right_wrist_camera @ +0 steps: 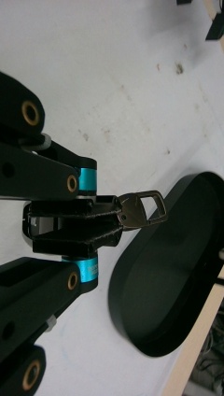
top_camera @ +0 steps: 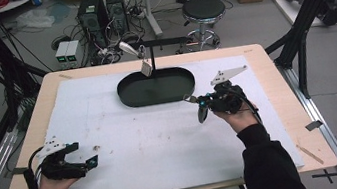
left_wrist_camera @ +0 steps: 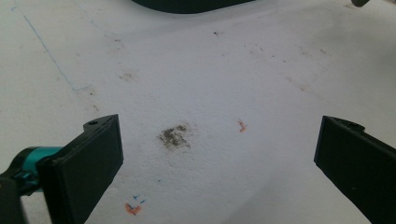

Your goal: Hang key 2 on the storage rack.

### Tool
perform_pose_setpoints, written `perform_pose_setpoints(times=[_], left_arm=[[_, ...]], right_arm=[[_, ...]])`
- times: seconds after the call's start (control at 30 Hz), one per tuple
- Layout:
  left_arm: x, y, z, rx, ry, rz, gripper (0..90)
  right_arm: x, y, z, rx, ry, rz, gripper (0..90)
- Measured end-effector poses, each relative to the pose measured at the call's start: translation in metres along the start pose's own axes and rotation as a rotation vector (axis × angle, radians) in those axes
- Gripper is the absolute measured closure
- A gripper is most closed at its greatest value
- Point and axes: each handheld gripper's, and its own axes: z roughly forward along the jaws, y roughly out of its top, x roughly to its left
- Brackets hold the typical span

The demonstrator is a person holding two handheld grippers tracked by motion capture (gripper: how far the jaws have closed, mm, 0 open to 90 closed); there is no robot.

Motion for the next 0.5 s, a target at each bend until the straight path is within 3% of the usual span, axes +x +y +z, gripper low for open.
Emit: perform_pose_setpoints(times=[0.5], left_arm=[[0.001, 0.001, 0.001, -0.006, -0.008, -0.002, 1.7]], right_arm=[[-0.008, 0.036, 0.022, 0.022, -0.01, -0.012, 83.9]])
